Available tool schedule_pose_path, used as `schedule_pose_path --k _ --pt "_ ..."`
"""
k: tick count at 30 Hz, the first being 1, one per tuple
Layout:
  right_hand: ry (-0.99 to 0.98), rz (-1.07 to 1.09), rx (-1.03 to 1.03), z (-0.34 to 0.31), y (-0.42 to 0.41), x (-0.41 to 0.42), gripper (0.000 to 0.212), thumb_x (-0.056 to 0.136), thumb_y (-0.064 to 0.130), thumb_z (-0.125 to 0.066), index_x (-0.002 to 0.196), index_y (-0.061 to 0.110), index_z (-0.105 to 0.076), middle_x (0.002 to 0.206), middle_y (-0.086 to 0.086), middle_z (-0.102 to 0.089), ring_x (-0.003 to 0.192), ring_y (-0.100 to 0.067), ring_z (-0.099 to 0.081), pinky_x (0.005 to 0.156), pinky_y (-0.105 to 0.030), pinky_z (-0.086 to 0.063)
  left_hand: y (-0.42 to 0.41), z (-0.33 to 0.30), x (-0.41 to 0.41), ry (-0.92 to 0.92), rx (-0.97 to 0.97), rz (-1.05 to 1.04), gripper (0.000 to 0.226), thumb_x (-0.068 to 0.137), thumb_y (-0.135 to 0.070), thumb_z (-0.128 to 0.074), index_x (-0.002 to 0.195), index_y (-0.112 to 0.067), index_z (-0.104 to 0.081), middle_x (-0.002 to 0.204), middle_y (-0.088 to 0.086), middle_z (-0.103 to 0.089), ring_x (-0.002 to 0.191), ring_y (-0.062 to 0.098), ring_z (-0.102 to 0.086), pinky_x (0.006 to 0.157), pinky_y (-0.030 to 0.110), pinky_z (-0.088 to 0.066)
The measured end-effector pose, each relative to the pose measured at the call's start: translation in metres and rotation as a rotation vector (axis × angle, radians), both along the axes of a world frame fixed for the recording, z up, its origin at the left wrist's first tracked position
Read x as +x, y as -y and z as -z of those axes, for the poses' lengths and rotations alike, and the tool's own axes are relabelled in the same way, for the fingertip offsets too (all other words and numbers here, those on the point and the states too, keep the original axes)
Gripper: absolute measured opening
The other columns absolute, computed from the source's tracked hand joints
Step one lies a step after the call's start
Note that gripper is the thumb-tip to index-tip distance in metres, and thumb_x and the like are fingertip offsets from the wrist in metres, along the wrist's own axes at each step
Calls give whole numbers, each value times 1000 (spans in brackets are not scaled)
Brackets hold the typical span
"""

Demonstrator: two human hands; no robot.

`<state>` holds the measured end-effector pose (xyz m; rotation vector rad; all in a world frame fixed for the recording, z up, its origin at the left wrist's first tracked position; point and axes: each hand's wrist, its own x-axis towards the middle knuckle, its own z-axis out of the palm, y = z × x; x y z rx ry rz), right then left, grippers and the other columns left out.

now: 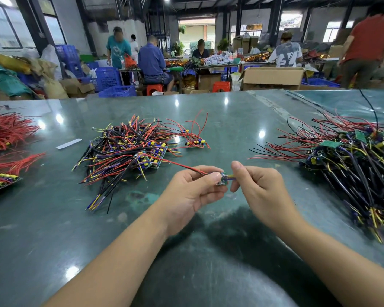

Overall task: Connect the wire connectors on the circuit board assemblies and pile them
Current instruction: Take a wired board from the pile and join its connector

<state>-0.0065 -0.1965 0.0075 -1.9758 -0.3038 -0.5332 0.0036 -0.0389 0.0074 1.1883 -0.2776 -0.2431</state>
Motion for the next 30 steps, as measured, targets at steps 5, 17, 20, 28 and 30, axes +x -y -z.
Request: schedule_pose_path --k 5,17,20,28,30 --pt "-4 -21 -15 1 -3 -2 50 93 42 -48 53 13 -59 37 8 -24 37 -7 -25 42 -16 -19 2 1 0 -15 -12 3 10 87 -4 -53 83 -10 -60 66 3 -61 54 10 -59 55 19 -51" --pt "-29 -57 11 2 -5 -1 51 80 60 -45 61 17 -64 42 7 -25 42 -7 -23 43 -24 -22 2 7 3 93 -13 -59 9 75 -10 -68 77 -10 -60 72 6 -59 61 11 -58 59 18 -51" --pt "-30 -74 -49 3 -5 -1 51 79 63 -44 62 19 -65 43 6 -24 43 -7 -23 44 -24 -21 3 8 3 114 14 -96 6 73 -7 -63 74 -9 -58 69 3 -59 63 10 -57 58 18 -48" --pt "-106 -284 -88 4 0 2 25 95 39 -50 79 27 -65 50 3 -35 48 -11 -31 48 -28 -28 0 4 3 119 21 -199 13 79 -6 -65 69 -12 -59 67 7 -57 55 9 -52 55 16 -47" --pt "-84 -283 -140 4 2 3 25 94 37 -51 76 26 -64 51 6 -30 48 -8 -26 47 -24 -23 -2 5 3 116 28 -206 25 86 3 -60 67 -13 -61 69 8 -56 55 9 -52 55 17 -48"
